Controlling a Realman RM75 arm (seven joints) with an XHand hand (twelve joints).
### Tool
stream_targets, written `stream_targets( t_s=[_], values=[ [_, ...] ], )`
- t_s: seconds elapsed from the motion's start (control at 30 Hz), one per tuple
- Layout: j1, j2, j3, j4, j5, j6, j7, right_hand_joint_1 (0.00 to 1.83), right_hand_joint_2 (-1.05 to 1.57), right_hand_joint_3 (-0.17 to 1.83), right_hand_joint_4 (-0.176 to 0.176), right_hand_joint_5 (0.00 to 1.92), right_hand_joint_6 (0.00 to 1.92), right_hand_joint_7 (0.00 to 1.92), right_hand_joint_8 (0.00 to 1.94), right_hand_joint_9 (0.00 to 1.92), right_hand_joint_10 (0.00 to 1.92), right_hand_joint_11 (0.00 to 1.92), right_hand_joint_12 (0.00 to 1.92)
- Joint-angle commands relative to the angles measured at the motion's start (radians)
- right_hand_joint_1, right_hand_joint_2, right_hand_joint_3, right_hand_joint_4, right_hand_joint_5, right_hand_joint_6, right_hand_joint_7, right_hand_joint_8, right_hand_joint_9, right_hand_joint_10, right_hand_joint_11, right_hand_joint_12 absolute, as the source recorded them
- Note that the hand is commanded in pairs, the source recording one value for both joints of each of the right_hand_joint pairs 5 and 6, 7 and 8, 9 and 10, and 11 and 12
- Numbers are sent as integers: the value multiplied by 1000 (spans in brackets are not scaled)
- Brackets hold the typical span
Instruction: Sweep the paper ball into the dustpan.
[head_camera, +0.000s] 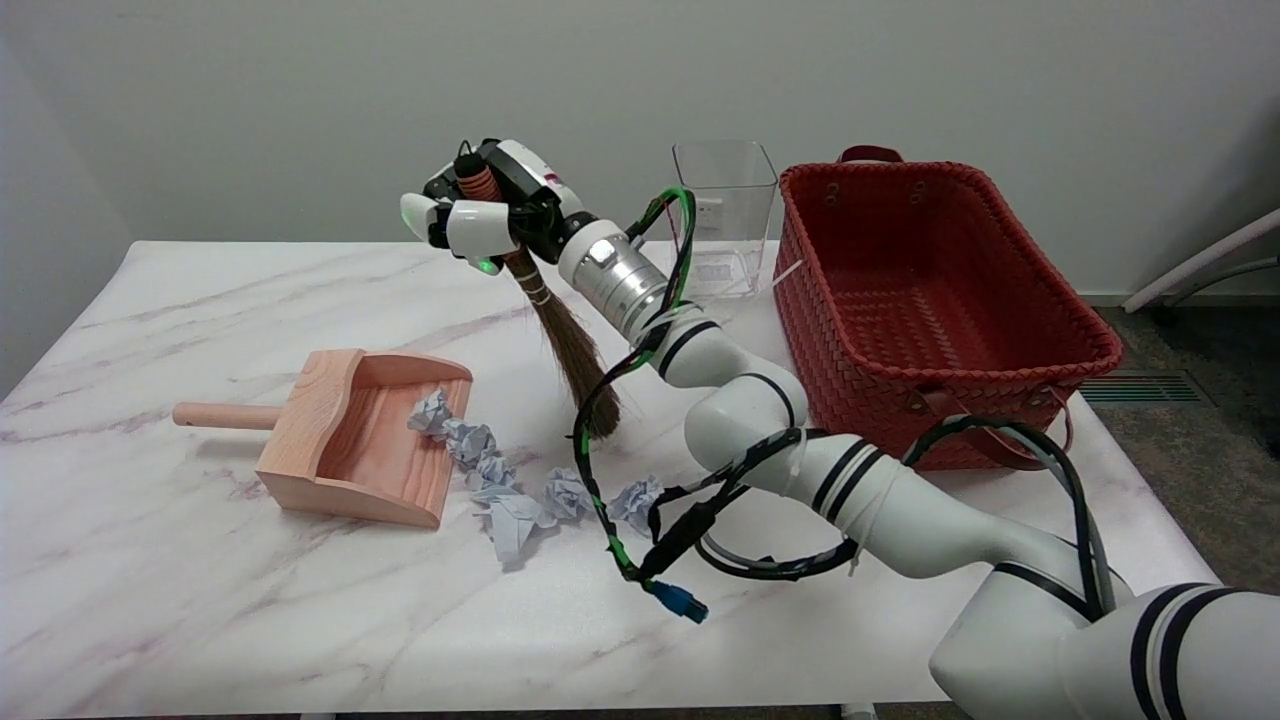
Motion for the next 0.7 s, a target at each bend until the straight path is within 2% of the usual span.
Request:
stream_targets(
  t_s=[0.03, 0.23, 0.53, 0.7],
  values=[
    [-58, -28, 13, 66, 4, 49, -257, 1021, 1282, 1203, 0, 1920, 1920, 1920, 1920, 1920, 1920, 1837, 1837],
    [-119, -48, 35, 157, 20, 8, -507, 1018, 1319, 1185, 0, 1920, 1920, 1920, 1920, 1920, 1920, 1841, 1841],
    [-214, -66, 41, 219, 85, 6, -516, 1020, 1361, 1159, 0, 1920, 1920, 1920, 1920, 1920, 1920, 1833, 1833],
    [-284, -68, 30, 238, 205, 17, -520, 1019, 1367, 1161, 0, 1920, 1920, 1920, 1920, 1920, 1920, 1832, 1832]
  ],
)
